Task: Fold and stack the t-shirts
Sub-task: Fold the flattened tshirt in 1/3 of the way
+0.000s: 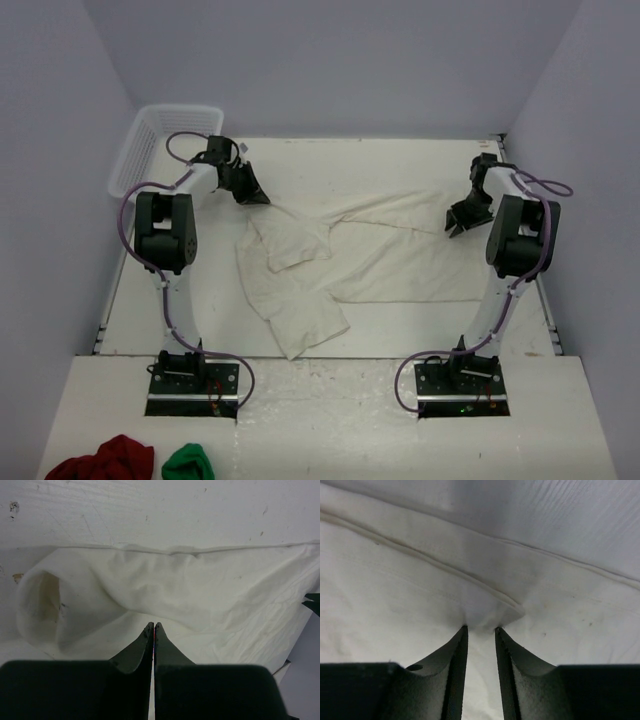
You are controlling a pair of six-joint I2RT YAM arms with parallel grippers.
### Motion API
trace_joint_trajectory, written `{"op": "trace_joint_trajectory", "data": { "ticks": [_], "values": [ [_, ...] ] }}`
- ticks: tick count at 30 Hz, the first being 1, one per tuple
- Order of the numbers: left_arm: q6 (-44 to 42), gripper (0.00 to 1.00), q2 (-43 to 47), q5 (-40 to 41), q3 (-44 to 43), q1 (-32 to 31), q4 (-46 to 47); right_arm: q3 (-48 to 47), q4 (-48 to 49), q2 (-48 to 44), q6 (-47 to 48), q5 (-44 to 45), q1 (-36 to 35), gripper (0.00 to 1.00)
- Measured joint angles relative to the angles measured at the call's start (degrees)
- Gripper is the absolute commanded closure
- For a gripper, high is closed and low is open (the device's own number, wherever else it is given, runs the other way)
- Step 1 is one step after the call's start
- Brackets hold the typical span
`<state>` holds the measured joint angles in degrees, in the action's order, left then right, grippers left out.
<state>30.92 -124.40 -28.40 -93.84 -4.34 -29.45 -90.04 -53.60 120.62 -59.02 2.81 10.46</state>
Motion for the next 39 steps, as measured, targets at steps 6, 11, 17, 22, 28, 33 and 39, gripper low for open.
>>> {"op": "trace_joint_trajectory", "data": {
  "ticks": [6, 11, 17, 22, 28, 33, 39],
  "values": [
    [0.0, 0.99, 0.0, -0.4, 0.0, 0.0, 0.0, -3.2, -2.1, 2.2, -1.6, 0.7, -0.7, 0.89],
    [0.0, 0.99, 0.0, -0.9, 0.0, 0.0, -0.1, -3.3, -2.3, 2.3, -2.1, 0.9, -0.7, 1.00],
    [0.1, 0.99, 0.0, -1.2, 0.0, -0.1, -0.1, -3.0, -2.3, 1.7, -2.4, 3.2, -1.0, 1.00],
    [0.1, 0.99, 0.0, -0.2, 0.0, -0.3, -0.4, -1.0, -2.9, -1.2, -2.6, 6.5, -1.1, 1.00],
    [0.1, 0.99, 0.0, 2.7, 0.0, -0.3, -2.9, -1.0, -3.7, -3.8, -1.3, 9.1, -0.5, 1.00],
    [0.5, 1.00, 0.0, 5.4, 0.0, -0.3, -5.2, -1.0, -4.2, -3.9, 0.3, 10.0, 0.5, 1.00],
    [2.0, 1.00, -1.4, 7.4, -0.6, -0.3, -6.5, -1.0, -4.3, -3.9, 1.7, 10.3, 1.0, 1.00]
  ]
}}
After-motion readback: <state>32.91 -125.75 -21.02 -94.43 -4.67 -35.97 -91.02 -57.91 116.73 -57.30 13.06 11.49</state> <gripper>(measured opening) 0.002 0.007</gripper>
